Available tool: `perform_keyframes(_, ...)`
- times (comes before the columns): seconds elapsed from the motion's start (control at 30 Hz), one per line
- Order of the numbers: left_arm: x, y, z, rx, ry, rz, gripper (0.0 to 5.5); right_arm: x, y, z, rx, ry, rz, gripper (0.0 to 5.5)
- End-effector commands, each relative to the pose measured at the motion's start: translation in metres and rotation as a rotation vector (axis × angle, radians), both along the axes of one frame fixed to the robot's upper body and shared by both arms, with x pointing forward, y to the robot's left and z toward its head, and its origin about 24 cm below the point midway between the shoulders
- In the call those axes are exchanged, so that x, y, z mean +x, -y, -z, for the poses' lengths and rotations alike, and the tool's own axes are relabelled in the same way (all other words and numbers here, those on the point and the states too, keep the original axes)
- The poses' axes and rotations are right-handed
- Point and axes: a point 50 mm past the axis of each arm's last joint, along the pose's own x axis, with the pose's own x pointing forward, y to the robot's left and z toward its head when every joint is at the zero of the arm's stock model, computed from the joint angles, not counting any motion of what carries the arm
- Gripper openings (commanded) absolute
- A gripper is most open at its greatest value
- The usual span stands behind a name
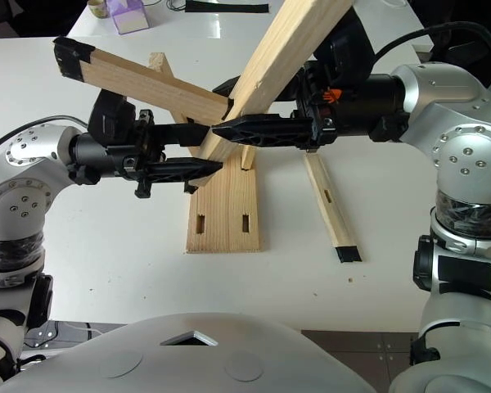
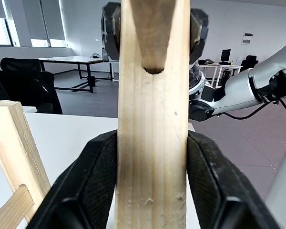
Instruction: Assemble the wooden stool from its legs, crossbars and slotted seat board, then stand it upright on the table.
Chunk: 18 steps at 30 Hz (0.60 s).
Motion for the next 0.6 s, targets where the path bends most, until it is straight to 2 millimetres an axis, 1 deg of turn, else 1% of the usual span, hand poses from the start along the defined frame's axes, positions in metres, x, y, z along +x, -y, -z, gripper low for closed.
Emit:
perform_keyframes(0.03,0.014,-0.001,-0.01,-0.028,0.007,-0.1,2.59,-0.003,-0.001,0.007,-0.049,0.002,0.002,2.04)
perform_keyframes(0.13,0.014,0.0,-0.012,-0.049,-0.018,-0.087,3.01,-0.001,0.0,0.006,-0.038,0.014,0.016,2.04)
perform_keyframes(0.23,0.018,-0.001,-0.012,-0.069,-0.035,-0.129,3.61,0.005,0.005,0.003,-0.017,0.041,0.083,2.04)
perform_keyframes(0.3,0.015,-0.006,-0.005,-0.057,-0.068,-0.107,3.63,0.008,0.011,-0.002,-0.004,0.064,0.12,2.04)
perform_keyframes(0.4,0.012,-0.013,0.018,0.005,-0.121,-0.126,3.63,0.01,0.016,-0.012,0.026,0.089,0.149,2.04)
perform_keyframes(0.5,0.013,-0.021,0.04,0.044,-0.164,-0.186,3.63,0.01,0.019,-0.017,0.043,0.108,0.162,2.04)
perform_keyframes(0.6,0.014,-0.029,0.051,0.057,-0.179,-0.246,3.63,0.01,0.023,-0.02,0.045,0.116,0.179,2.04)
